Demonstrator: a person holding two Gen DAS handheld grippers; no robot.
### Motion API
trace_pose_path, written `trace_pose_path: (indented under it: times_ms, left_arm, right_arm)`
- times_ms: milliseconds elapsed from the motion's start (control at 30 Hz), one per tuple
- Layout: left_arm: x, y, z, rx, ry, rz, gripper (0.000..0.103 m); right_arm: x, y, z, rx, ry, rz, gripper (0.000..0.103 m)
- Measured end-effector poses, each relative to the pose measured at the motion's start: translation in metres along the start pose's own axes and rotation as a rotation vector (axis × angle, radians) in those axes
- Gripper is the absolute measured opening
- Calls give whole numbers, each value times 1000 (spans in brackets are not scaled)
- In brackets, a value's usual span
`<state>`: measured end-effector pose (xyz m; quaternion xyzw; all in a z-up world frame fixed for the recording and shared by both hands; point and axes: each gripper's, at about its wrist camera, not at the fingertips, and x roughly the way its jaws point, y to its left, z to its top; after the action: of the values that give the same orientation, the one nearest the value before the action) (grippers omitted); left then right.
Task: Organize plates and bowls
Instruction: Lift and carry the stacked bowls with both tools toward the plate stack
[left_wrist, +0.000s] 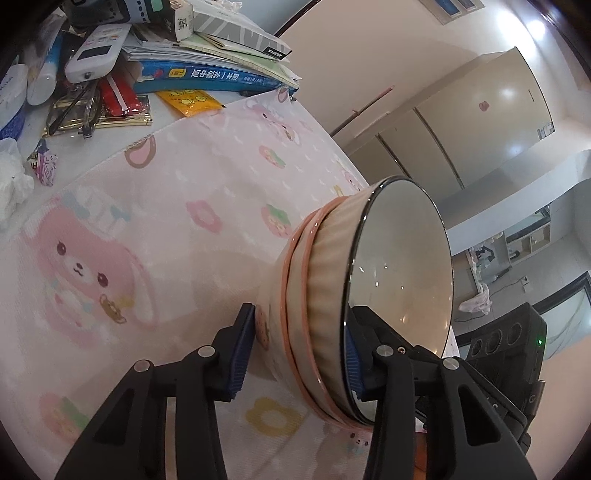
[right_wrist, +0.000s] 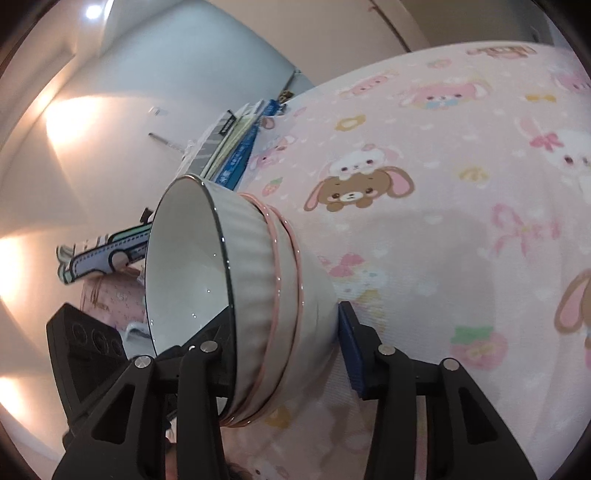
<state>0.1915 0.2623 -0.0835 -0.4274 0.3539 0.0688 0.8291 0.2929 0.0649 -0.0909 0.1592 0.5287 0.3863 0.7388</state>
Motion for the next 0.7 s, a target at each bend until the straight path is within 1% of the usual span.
trace_pose_path:
  times_ms: [67,200,300,367,433,467,500,600,700]
  left_arm:
    - [2,-1,0,8,0,1,46]
    - [7,5,2,-31,12,-24,48]
    - [5,2,0,-8,5,-10,48]
    - [5,1,-1,10,10,-11,48]
    - [5,3,-1,-1,27,-50,48]
    - [3,3,-1,-5,22,-74,48]
    - [-1,2,-2,3,8,-89,47]
    - [-17,-12,-6,80,-71,-104,48]
    - [-32,-20,-9,107,-108,-156,48]
  right_arm:
    - [3,-5,1,32,4,12,42]
    - [7,-16,6,98,34,68,44]
    - [7,-18,5,107,29,84,44]
    - [7,-18,5,115,33,82,42]
    - [3,-15,5,101,42,52,41]
    - [0,-11,4,67,35,32,41]
    - [-5,-6,4,31,19,24,41]
    - [-18,1,7,12,-10,62,41]
    - [-37,13,8,-24,-44,75,41]
